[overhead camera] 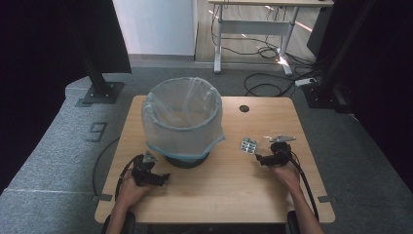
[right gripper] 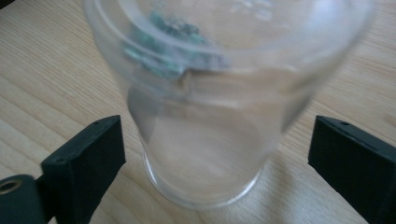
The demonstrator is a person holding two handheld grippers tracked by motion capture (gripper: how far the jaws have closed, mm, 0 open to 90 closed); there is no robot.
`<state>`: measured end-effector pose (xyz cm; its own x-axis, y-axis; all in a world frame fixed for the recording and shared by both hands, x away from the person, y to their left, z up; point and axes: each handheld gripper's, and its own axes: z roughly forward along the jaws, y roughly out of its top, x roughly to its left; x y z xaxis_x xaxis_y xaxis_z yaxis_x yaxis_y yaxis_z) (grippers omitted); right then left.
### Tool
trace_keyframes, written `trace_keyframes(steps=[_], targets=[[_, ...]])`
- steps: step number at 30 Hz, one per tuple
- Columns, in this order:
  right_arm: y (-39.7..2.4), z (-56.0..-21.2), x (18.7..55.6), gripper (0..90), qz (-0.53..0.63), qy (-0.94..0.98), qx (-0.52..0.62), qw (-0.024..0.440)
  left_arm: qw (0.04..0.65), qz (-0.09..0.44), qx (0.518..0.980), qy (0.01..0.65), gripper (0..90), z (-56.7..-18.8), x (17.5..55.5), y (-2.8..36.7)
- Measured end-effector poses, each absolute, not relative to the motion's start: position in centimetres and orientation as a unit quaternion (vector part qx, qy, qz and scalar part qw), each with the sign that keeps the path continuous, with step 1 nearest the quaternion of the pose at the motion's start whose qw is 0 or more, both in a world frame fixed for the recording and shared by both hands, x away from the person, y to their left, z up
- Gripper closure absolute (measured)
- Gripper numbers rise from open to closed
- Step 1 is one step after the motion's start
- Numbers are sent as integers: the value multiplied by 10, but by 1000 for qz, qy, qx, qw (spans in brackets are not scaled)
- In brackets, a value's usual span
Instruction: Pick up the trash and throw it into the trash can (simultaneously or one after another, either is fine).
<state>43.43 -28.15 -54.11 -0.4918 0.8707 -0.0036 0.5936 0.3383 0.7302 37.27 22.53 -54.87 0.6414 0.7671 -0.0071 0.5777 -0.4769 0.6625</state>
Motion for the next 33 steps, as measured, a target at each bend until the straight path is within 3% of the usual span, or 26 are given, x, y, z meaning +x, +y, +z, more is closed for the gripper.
trace_keyframes(steps=[10, 33], targets=[[-281, -546, 438, 268, 343, 802, 452, 188, 322, 147, 847, 397, 0, -549, 373, 225], [-293, -515, 425, 283, 341, 809, 444, 181, 322, 147, 847, 397, 0, -549, 373, 225]])
